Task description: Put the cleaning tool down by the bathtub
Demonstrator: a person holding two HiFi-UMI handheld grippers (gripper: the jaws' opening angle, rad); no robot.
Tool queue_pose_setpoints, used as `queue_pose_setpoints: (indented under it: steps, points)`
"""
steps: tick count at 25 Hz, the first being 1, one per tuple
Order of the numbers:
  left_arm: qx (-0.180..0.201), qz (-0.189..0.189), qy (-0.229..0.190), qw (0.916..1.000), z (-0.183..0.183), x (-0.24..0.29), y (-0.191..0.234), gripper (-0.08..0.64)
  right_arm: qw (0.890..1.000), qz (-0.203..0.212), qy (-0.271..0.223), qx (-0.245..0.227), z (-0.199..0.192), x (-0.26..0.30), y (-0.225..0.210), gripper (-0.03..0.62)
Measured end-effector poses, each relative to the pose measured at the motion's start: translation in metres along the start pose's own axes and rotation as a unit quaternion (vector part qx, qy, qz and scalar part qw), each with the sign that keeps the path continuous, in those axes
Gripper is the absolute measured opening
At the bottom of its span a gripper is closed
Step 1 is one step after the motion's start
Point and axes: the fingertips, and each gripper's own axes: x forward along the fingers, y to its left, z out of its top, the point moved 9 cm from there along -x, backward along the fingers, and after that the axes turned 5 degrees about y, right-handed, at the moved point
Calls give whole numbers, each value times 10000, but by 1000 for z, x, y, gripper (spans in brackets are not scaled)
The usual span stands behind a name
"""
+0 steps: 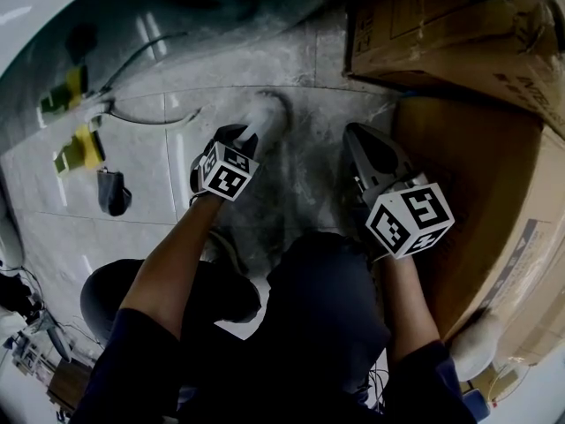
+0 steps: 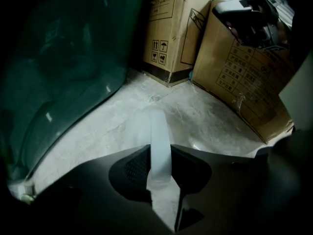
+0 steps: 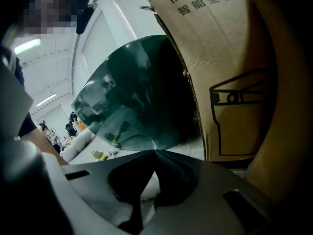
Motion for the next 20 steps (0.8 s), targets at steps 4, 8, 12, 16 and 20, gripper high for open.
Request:
queue_pose_setpoints:
  steps: [4,8,12,16,20]
  points:
    - [-24,35,16,10000,0,0,-1,109,10000,54,-9,-23,1,2,0,5]
    - [-7,44,2,10000,0,0,-2,109,10000,54,-15,19,-2,2,-2,5]
    - [-31,12,-32,10000,1,-2,-3,118,10000,58,-31,67,-3,4,-2,5]
    - [-31,40,-110,9999,5,-6,-5,132,9999,87,-39,70,-3,5,-1,5]
    - [-11,62,-162,9998,9,-11,-5,152,9999,51,-51,102,-3,4,0,5]
